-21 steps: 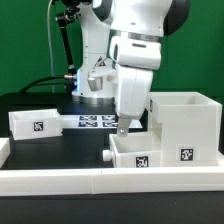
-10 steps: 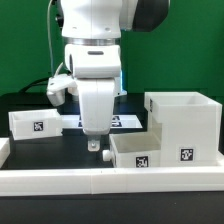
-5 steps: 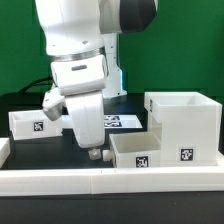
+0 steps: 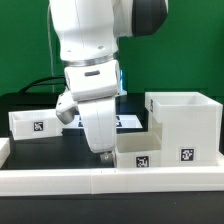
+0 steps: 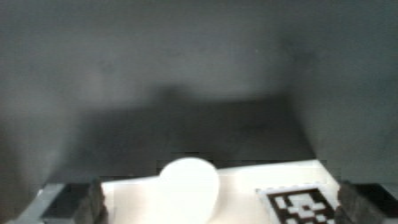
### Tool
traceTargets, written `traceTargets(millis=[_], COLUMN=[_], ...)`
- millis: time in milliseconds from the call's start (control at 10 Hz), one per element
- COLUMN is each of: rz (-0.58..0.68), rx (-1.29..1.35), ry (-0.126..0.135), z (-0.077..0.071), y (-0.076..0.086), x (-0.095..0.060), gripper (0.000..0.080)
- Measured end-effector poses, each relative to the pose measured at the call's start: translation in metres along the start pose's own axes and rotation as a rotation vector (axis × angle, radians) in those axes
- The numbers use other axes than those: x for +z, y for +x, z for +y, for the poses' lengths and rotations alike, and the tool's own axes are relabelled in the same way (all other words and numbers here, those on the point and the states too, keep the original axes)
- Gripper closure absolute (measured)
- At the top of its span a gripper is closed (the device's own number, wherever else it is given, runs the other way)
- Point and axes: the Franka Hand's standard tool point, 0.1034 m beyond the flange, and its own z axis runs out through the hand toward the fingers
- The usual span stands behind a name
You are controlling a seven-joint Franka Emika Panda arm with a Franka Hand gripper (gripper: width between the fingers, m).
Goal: Assemble drawer
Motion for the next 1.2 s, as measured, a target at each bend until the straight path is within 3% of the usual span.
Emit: traceTargets(millis=[300,500,700,1200], rz=[0.001,0.007,0.001,-0.024], rx=[0.002,0.021,0.048,0.057], ry=[0.002,0.013,-0.003,-0.003], z=[0.000,-0.002,0.001,0.003], y=[0.000,0.010,0.014,0.015], x=[0.001,0.008,0.009,0.008], gripper=[0.0150,0.0150,0.0150,0.0150])
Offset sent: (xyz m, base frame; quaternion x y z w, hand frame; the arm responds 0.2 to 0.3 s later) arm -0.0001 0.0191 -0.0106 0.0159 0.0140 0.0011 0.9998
